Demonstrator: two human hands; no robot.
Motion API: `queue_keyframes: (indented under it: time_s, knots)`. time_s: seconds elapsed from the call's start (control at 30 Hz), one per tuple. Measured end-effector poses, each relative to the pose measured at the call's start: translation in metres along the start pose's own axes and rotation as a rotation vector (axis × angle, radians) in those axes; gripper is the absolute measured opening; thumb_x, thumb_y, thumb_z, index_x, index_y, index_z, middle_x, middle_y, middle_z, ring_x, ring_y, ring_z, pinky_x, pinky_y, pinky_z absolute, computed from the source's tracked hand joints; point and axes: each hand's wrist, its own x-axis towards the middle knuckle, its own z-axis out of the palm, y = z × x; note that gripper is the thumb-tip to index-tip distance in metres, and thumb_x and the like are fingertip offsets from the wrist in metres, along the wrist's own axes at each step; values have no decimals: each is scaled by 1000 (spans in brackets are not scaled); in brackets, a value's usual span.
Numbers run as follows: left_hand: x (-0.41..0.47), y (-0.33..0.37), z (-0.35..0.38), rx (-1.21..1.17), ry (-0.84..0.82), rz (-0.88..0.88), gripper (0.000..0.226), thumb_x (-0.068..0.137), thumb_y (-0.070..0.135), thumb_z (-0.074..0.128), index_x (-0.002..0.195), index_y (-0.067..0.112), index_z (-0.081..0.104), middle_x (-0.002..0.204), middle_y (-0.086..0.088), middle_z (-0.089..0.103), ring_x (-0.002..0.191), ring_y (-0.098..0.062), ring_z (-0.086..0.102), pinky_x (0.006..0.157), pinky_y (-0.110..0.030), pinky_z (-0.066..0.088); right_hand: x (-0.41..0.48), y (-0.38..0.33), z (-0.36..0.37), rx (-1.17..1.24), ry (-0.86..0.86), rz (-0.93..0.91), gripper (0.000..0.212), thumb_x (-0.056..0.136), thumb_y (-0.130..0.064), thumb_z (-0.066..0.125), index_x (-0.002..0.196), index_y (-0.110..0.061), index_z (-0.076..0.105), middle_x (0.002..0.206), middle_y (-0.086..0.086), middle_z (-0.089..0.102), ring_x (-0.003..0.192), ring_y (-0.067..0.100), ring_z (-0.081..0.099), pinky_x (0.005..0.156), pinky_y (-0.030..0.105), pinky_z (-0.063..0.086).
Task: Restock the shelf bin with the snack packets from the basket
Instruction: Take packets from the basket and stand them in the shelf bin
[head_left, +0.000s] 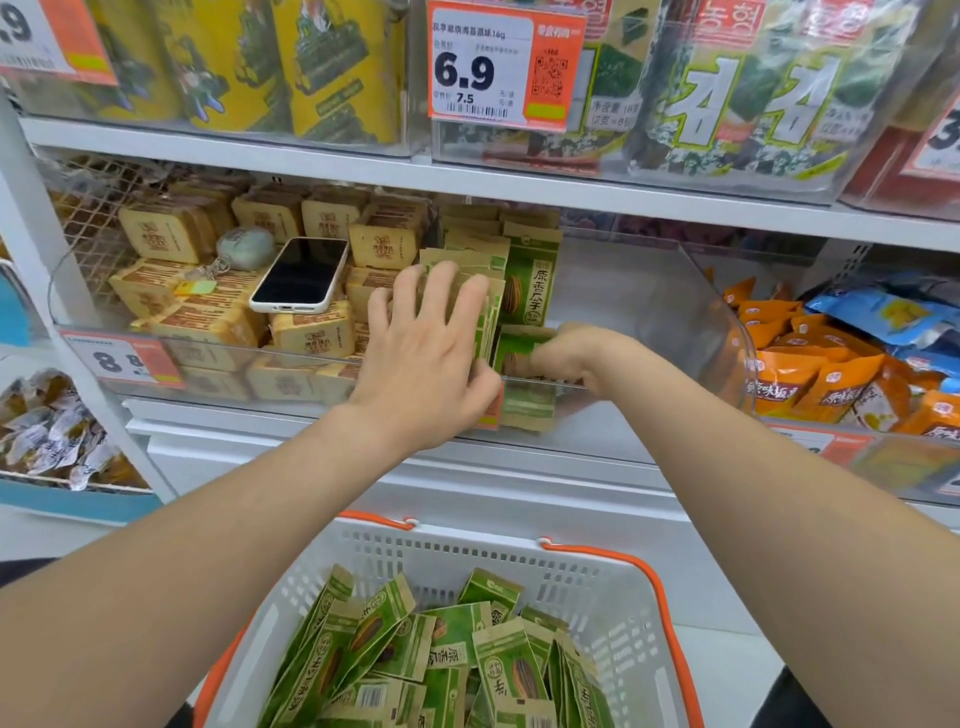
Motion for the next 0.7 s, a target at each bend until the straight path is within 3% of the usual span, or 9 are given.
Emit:
queue_keyframes:
  time_s: [0.17,0.27,0.33,0.43,0.53,0.63,0.7]
  knots:
    - [1,-1,2,2,16,9,70,81,44,54,144,14,46,146,-15,45,131,-43,42,99,-54,39,11,1,3,-11,-15,-23,25,90,-21,75,112,-19,64,114,6,63,98,26,55,70,32,46]
    - [2,0,2,0,19,5,70,81,44,53,143,14,47,145,-16,46,130,-44,43,99,-53,39,17,3,0,57,-24,14,38,88,-13,76,124,-15,64,127,5,63,116,28,60,87,36,51]
    - [1,1,1,-6,22,1,70,80,43,53,144,14,47,145,-16,46,130,-44,43,99,-53,39,21,2,-1,116,-3,-15,47,81,-6,82,125,-11,66,129,10,68,117,31,65,96,43,56]
    - [0,1,1,-24,22,-1,71,80,43,52,145,14,47,145,-16,45,131,-42,42,100,-53,39,26,2,-6,235,131,-108,49,81,3,82,121,-7,56,120,9,67,109,26,65,94,40,58]
    - [-1,2,1,-35,18,-2,70,81,42,52,145,14,46,145,-16,44,132,-41,41,101,-52,38,29,4,-7,405,204,-164,35,94,5,67,116,-12,46,114,3,58,109,18,56,94,34,54]
    - [-1,3,2,-57,11,-13,71,81,41,53,145,14,45,146,-16,43,135,-41,39,103,-53,38,41,-1,-2,293,266,-164,78,87,-11,78,147,-16,29,129,10,59,123,28,58,102,44,54]
    - [0,3,3,-72,8,-20,71,80,40,53,145,13,45,147,-16,42,137,-42,38,104,-54,38,46,-3,0,213,326,-137,95,84,-19,81,157,-25,21,142,15,51,122,33,57,104,45,52]
